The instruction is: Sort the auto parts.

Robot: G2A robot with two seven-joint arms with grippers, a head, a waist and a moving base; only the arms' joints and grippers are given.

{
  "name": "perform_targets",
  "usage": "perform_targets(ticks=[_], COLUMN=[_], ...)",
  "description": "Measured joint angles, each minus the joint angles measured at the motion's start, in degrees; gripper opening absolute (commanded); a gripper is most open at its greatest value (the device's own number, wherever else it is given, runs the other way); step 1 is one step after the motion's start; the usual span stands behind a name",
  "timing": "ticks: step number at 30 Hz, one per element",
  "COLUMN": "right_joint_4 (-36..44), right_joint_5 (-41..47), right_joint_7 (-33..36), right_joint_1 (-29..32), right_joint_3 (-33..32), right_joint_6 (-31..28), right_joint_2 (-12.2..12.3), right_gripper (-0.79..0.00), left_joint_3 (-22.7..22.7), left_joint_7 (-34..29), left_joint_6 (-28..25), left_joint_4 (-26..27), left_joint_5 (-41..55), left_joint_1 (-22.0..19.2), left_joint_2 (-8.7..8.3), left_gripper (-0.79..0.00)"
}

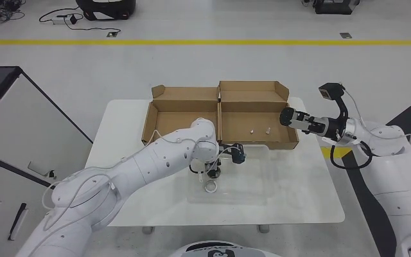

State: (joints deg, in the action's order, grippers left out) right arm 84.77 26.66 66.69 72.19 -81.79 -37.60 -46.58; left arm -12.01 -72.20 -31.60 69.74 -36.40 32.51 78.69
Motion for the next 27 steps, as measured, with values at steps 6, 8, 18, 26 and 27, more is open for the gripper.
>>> perform_targets(ticks=[6, 8, 18, 26, 27], right_joint_4=[0.0, 0.0, 0.0, 0.0, 0.0], right_joint_5=[0.0, 0.0, 0.0, 0.0, 0.0], right_joint_7=[0.0, 0.0, 0.0, 0.0, 0.0], right_joint_1=[0.0, 0.0, 0.0, 0.0, 0.0], right_joint_3=[0.0, 0.0, 0.0, 0.0, 0.0], right_joint_6=[0.0, 0.0, 0.0, 0.0, 0.0], right_joint_2=[0.0, 0.0, 0.0, 0.0, 0.0], right_gripper=[0.0, 0.0, 0.0, 0.0, 0.0], left_joint_3=[-0.5, -0.7, -0.9, -1.2, -1.3], left_joint_7=[-0.1, -0.3, -0.6, -0.8, -1.0], left_joint_6=[0.1, 0.1, 0.1, 0.3, 0.5], left_joint_4=[-0.1, -0.2, -0.9, -1.2, -0.9], left_joint_5=[-0.1, -0.1, -0.2, -0.5, -0.3], left_joint_1=[0.3, 0.4, 0.9, 0.9, 0.8], left_joint_2=[0.03, 0.07, 0.35, 0.44, 0.39], left_gripper=[-0.428, -0.437, -0.711, -0.785, -0.785])
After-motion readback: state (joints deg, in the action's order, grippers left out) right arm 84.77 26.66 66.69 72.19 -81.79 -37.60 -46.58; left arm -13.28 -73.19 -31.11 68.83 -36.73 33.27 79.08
